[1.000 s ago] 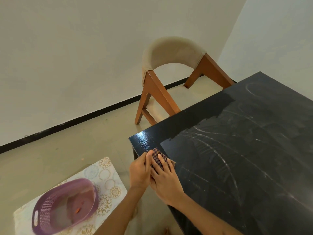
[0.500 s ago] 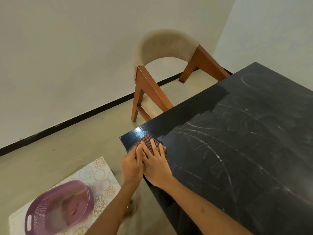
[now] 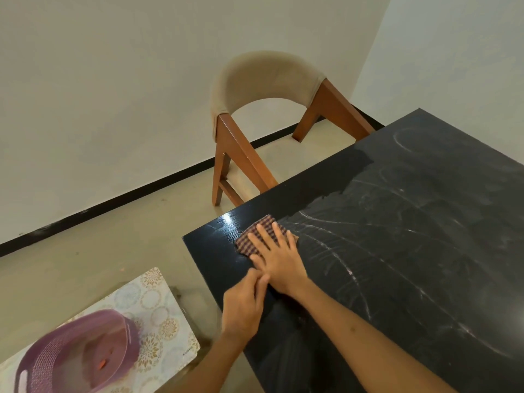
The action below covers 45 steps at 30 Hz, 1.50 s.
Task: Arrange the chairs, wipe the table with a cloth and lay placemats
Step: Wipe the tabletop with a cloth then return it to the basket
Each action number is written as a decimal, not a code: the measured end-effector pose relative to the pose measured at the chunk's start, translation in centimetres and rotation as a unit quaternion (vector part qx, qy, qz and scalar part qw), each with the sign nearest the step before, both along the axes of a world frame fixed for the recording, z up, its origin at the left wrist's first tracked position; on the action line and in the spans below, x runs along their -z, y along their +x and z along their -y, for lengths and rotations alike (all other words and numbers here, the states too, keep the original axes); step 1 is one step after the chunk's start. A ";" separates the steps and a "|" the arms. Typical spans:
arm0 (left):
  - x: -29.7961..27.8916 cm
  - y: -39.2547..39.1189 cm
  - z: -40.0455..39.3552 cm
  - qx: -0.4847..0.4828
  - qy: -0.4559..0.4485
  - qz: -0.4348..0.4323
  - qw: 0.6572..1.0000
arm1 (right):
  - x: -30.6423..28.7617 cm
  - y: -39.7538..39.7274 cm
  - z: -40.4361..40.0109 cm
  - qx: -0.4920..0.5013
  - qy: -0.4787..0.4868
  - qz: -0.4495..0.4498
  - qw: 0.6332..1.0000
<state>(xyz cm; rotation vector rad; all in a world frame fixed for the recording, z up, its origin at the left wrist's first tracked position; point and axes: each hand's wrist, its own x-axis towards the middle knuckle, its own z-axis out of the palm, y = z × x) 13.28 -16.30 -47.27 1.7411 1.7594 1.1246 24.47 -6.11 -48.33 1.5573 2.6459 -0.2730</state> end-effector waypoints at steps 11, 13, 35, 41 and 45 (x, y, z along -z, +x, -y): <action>0.9 6.4 1.2 0.195 0.019 -0.094 0.976 | -0.4 3.9 -4.6 0.089 -0.007 0.022 0.996; 1.2 7.3 1.3 0.232 0.028 -0.110 0.966 | -0.1 3.1 -2.1 -0.009 0.004 0.010 1.000; 1.3 13.8 -3.9 0.255 0.046 -0.208 0.943 | -0.3 15.5 -7.0 0.088 0.010 0.034 0.996; 2.2 16.3 -6.5 0.305 0.081 -0.232 0.920 | 1.0 13.9 -5.3 -0.115 0.026 -0.032 0.993; 2.2 17.4 -8.8 0.303 0.101 -0.219 0.922 | 1.1 14.8 -9.0 -0.069 0.016 -0.025 0.997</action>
